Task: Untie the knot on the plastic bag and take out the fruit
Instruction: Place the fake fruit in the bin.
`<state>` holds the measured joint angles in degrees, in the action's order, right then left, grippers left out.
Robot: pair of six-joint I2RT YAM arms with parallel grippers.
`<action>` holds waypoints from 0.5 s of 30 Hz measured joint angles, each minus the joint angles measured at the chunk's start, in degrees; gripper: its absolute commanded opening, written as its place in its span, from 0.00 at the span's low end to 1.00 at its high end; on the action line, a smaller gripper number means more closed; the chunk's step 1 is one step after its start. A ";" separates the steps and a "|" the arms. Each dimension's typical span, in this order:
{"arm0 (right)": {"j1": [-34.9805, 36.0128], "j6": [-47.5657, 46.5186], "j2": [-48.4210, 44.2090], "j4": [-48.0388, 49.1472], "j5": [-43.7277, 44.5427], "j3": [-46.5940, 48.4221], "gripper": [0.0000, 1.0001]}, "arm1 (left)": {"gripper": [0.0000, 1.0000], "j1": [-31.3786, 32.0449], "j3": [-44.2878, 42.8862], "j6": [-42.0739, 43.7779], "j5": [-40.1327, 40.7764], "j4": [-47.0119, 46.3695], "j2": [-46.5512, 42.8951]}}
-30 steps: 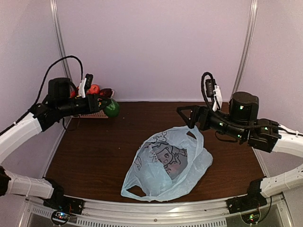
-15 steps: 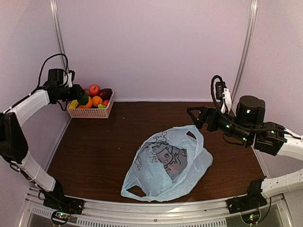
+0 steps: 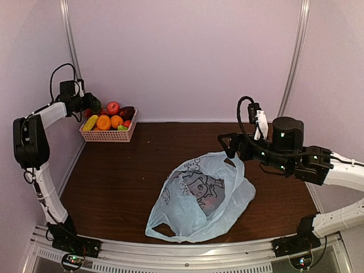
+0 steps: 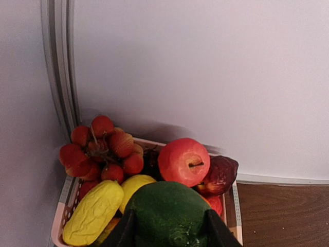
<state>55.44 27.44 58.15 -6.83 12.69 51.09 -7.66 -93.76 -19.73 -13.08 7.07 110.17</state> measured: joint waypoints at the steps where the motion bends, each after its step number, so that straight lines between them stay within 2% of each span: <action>1: -0.09 0.02 0.48 0.00 -0.09 0.00 0.99 | 0.28 0.04 -1.60 -0.33 -0.33 -0.90 1.53; 8: -0.37 0.50 1.99 -0.04 -0.55 0.22 0.99 | 0.30 0.11 -9.79 -1.05 -0.44 -4.26 10.23; 15: -1.29 1.36 2.05 -0.09 -0.66 1.16 0.99 | 0.34 0.11 -13.03 -1.70 -1.29 -4.48 14.62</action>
<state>54.15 28.80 60.20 -6.92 12.03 52.25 -7.55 -106.78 -21.43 -14.37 2.59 124.79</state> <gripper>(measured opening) 0.993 0.399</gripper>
